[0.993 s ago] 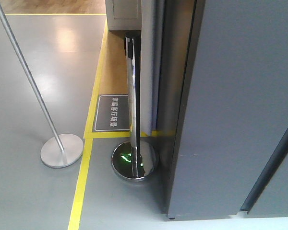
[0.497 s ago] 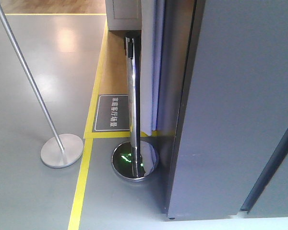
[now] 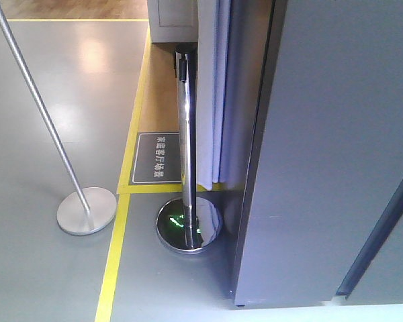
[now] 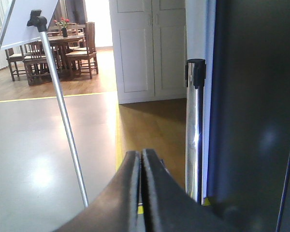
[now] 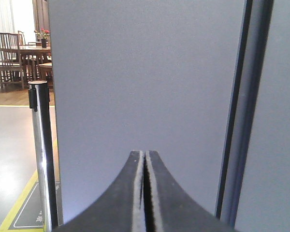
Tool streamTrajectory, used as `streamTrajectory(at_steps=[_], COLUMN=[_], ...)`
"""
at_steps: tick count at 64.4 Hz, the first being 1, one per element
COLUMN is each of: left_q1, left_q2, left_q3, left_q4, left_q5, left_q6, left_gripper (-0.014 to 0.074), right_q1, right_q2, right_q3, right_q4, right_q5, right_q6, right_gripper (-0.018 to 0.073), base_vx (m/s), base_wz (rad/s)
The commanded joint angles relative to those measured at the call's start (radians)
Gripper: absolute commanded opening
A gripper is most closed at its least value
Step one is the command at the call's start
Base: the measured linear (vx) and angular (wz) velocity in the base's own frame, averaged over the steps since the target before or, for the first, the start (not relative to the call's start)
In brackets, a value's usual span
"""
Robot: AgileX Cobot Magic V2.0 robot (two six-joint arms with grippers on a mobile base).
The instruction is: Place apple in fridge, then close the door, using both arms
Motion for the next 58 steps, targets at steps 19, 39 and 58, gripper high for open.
streamTrajectory(at_steps=[19,39,58], left_q1=[0.002,0.002,0.002], left_q2=[-0.016,-0.016,-0.016], left_q3=[-0.018,-0.018,-0.018], left_q4=[-0.002,-0.002,-0.002], left_q5=[-0.080,-0.080,-0.080], left_q6=[-0.002,-0.002,-0.002], left_gripper=[-0.0006,-0.0006,-0.0006], right_q1=[-0.002,-0.002,-0.002], right_q2=[-0.010,-0.010,-0.010], right_q3=[0.003,0.003,0.003], right_q4=[-0.010,-0.010,-0.010], right_q5=[-0.081,-0.081,-0.081], right_q6=[0.000,-0.001,-0.001], right_gripper=[-0.0003,-0.0003,-0.0003], base_vx=[0.00,0.00,0.00], base_wz=[0.00,0.00,0.00])
